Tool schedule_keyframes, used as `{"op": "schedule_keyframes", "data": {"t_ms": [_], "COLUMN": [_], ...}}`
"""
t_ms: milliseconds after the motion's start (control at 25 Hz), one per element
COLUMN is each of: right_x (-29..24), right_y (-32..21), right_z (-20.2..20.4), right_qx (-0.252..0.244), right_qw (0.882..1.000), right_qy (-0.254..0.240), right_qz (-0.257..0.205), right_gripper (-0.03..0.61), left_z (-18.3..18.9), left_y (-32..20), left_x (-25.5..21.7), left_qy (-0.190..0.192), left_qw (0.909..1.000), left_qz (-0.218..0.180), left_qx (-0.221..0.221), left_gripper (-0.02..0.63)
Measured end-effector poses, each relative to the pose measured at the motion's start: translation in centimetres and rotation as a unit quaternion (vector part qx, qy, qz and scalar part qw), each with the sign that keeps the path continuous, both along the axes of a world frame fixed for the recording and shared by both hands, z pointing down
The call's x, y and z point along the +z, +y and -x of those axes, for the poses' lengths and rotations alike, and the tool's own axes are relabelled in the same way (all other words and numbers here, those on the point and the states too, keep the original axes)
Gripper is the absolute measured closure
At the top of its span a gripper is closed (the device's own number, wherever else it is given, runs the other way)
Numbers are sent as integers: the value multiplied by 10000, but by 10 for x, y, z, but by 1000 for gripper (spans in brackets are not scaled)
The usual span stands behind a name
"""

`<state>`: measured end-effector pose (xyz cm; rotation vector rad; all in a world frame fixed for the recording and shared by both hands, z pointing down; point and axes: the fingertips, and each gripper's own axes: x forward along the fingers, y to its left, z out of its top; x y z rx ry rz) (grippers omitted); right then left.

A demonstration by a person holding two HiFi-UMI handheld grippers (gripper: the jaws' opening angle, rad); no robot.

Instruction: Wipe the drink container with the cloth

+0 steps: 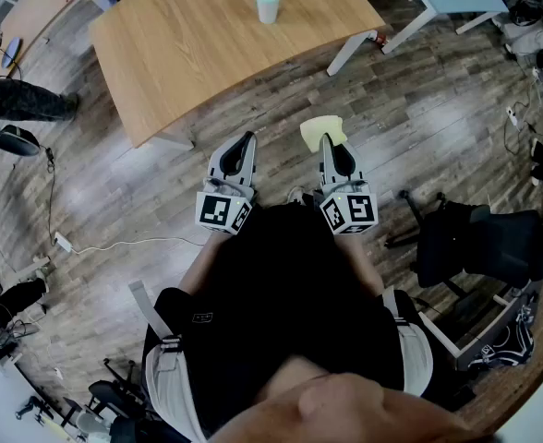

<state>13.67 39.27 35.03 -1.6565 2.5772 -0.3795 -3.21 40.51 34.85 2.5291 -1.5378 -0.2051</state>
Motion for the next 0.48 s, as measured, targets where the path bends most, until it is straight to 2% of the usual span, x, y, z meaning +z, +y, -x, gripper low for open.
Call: {"op": "schedule_keyframes", "data": {"t_ms": [480], "right_x": [-3], "right_y": [1], "right_z": [8], "right_qx": [9], "right_qw": [10000], "right_qy": [17], "right_qz": [-35], "right_gripper": [534], "left_z": [7], "left_y": [-2], "left_x": [-2], "left_qy": [-57], "left_qw": [10000], "left_qz": [-41], "left_qx": [24], "left_gripper": [586]}}
